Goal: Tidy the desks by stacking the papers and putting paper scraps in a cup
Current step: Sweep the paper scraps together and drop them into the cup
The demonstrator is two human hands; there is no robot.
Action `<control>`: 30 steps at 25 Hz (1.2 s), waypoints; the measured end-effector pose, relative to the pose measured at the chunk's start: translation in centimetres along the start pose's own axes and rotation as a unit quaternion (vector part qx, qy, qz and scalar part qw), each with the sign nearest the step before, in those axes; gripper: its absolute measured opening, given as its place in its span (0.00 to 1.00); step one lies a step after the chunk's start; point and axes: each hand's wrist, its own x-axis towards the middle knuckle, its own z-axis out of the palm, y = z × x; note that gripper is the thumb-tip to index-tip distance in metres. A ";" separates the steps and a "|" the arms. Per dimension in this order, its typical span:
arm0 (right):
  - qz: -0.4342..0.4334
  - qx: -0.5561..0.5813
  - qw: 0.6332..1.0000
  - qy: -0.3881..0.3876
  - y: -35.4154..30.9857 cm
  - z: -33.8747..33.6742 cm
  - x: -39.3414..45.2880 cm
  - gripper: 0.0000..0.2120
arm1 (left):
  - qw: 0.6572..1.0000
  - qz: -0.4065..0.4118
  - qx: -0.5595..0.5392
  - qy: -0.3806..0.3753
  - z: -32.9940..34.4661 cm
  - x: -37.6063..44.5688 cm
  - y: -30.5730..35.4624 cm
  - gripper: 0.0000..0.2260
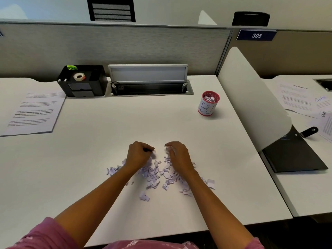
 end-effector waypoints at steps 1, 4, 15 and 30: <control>0.001 -0.016 0.999 -0.041 -0.1 0.1 0.4 0.14 | 1.000 -0.012 -0.018 0.003 -0.4 0.1 0.0 0.09; -0.001 -0.090 0.979 -0.181 -0.8 -0.3 0.6 0.21 | 0.999 -0.020 -0.038 0.016 -1.3 0.5 -0.2 0.08; -0.100 -0.251 0.957 -0.108 0.3 0.0 -3.8 0.09 | 0.985 -0.082 -0.148 0.002 0.2 -0.3 1.0 0.08; 0.366 0.737 0.568 0.019 -0.6 -2.9 3.3 0.10 | 0.938 -0.078 -0.326 0.086 4.1 0.5 8.4 0.07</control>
